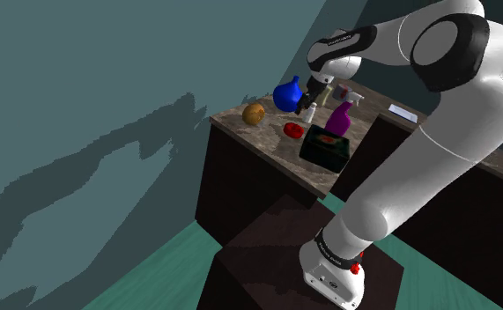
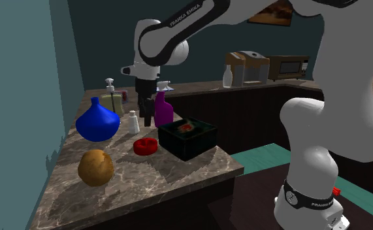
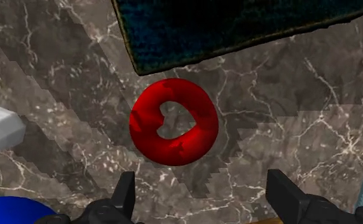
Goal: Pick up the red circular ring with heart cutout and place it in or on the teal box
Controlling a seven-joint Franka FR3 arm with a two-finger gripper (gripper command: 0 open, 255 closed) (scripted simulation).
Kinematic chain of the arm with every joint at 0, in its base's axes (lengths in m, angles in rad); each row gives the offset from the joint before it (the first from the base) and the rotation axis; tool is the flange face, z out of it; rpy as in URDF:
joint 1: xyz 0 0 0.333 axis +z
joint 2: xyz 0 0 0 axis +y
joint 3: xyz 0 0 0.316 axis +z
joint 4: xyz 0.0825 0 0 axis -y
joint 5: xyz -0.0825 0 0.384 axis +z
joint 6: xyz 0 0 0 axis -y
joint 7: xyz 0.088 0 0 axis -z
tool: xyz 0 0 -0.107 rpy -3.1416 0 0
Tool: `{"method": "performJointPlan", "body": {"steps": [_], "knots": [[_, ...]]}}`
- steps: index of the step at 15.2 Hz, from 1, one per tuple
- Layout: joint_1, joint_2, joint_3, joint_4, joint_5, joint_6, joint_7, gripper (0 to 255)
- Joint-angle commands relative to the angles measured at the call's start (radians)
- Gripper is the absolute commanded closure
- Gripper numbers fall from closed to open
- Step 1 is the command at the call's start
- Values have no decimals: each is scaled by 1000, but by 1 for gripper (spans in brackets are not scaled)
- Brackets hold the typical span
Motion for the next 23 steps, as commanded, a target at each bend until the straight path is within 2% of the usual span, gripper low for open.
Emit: {"method": "performJointPlan", "body": {"steps": [1,5,6,13,21,22,23], "knots": [[-10,101,-28,53,87,-6,-151,0],[-80,288,-19,159,224,-39,-396,0],[-91,306,-14,170,234,-43,-417,0],[-107,368,13,139,288,38,-452,0],[-106,368,11,139,289,38,-452,0],[-105,367,11,138,289,38,-452,255],[-107,368,11,140,289,36,-454,255]]}}
